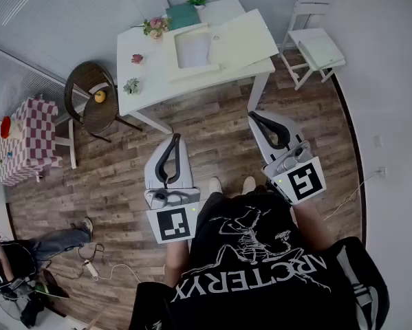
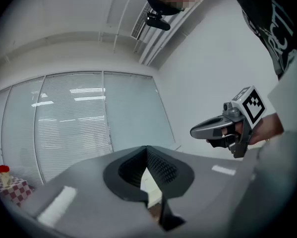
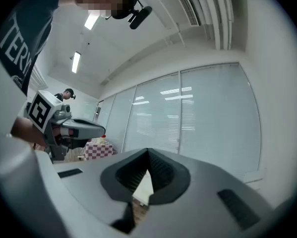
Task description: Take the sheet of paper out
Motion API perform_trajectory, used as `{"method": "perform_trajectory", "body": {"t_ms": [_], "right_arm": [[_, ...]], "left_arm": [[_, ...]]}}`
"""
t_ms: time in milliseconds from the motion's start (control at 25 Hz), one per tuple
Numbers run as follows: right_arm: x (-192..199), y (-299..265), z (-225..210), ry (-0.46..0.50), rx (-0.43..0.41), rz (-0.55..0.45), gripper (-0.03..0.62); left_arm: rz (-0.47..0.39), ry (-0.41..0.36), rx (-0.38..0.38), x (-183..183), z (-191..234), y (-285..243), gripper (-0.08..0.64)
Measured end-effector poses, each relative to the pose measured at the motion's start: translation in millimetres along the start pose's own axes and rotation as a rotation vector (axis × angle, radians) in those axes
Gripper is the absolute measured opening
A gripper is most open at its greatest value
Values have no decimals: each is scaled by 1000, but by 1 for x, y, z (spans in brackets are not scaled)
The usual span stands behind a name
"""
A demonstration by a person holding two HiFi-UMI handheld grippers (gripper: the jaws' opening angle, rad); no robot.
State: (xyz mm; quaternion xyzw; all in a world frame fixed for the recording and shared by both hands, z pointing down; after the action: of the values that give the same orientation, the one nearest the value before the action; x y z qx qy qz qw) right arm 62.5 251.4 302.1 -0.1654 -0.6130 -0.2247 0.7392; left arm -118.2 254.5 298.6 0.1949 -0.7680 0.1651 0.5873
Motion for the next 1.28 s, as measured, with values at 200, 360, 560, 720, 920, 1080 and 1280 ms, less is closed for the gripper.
{"method": "perform_trajectory", "body": {"t_ms": [200, 360, 560, 720, 920, 1080, 1280], "right_arm": [[-5, 5, -6, -6, 7, -13, 12], [-6, 6, -8, 8, 0, -9, 12], [-4, 4, -19, -31, 18, -30, 12], [-5, -1, -25, -31, -2, -42, 12], [-2, -4, -31, 5, -32, -33, 12], [3, 1, -39, 24, -59, -25, 12], [17, -11, -59, 8, -83, -7, 12]], "left_arm": [[-9, -1, -7, -6, -4, -3, 11], [-9, -2, -12, -7, -8, -6, 11], [9, -8, -25, -3, -9, -10, 12], [28, -9, -43, -1, -6, -15, 12], [40, -7, -58, 1, -11, -26, 11], [56, 4, -84, 9, -17, -32, 11], [68, 15, -104, 17, -17, -56, 11]]}}
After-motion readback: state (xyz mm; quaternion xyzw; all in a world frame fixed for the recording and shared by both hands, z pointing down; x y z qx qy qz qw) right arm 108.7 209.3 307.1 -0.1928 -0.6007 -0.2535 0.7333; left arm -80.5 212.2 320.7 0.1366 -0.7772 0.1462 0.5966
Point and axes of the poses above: the fingertips, and each gripper's own axes: y backward along the fingers, z to its left, x out of its underside, the point moved 4 cm from there along y, backward along the fingers
